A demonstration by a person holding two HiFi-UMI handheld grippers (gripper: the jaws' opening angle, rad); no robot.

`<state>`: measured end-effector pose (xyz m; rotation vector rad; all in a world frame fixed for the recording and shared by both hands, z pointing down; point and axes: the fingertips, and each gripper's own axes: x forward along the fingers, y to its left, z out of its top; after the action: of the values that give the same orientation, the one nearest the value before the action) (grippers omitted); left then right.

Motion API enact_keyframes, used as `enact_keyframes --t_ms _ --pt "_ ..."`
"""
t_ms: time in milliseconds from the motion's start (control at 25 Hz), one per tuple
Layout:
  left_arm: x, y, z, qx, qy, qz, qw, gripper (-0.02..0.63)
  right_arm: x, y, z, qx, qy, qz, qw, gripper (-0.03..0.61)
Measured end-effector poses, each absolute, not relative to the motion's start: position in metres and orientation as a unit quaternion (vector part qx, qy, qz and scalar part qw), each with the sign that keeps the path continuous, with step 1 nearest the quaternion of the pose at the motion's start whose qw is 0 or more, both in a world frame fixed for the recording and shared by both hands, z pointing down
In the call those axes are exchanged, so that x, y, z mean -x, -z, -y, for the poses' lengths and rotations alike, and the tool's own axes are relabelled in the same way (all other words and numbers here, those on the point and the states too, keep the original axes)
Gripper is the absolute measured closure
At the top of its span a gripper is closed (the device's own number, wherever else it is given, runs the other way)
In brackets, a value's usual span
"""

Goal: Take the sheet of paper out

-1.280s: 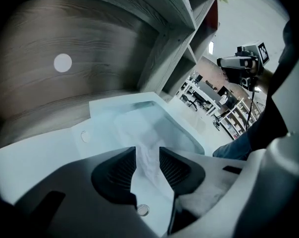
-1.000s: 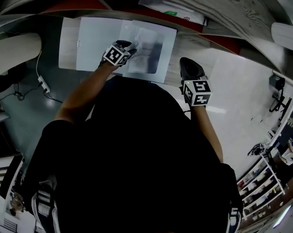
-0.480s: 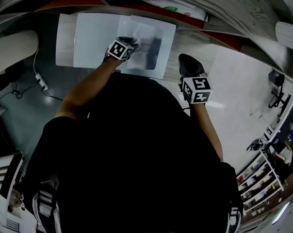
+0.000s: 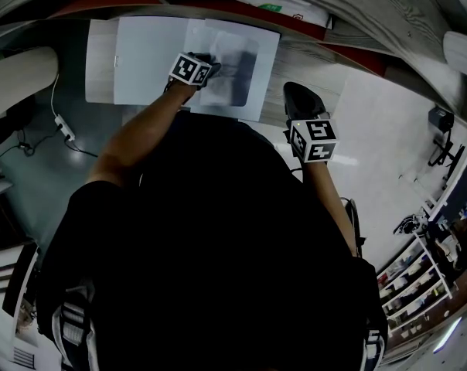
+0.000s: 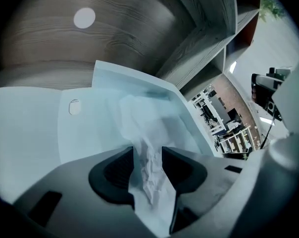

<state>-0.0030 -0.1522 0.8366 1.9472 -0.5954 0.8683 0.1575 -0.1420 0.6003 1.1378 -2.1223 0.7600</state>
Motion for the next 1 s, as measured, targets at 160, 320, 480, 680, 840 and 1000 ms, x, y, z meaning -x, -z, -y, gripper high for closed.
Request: enact_keyframes --t_ms 160,320,480,680,840,1000 --pt "0.004 -0.839 0.155 -0.783 -0.350 0.249 0.450 0.454 -0.157 -0.602 0.141 -0.428 -0.288 0.801 0.305 0.561" --pt "0.001 -0.840 0.157 -0.781 -0.349 0.254 0.450 0.475 -0.156 -0.605 0.138 -0.425 -0.289 0.801 0.307 0.561" --pt "-0.003 -0.842 0.155 -0.781 -0.353 0.249 0.452 0.529 -0.154 -0.606 0.135 -0.421 -0.291 0.802 0.309 0.561" --pt "-0.007 -0.841 0.153 -0.783 -0.355 0.246 0.448 0.555 -0.156 -0.608 0.132 -0.421 -0.293 0.800 0.311 0.561" --pt "-0.006 -0.840 0.151 -0.785 -0.359 0.243 0.442 0.570 -0.155 -0.606 0.131 -0.421 -0.292 0.802 0.308 0.561" --pt "-0.007 -0.836 0.153 -0.789 -0.353 0.242 0.440 0.574 -0.157 -0.607 0.130 -0.424 -0.293 0.800 0.308 0.561"
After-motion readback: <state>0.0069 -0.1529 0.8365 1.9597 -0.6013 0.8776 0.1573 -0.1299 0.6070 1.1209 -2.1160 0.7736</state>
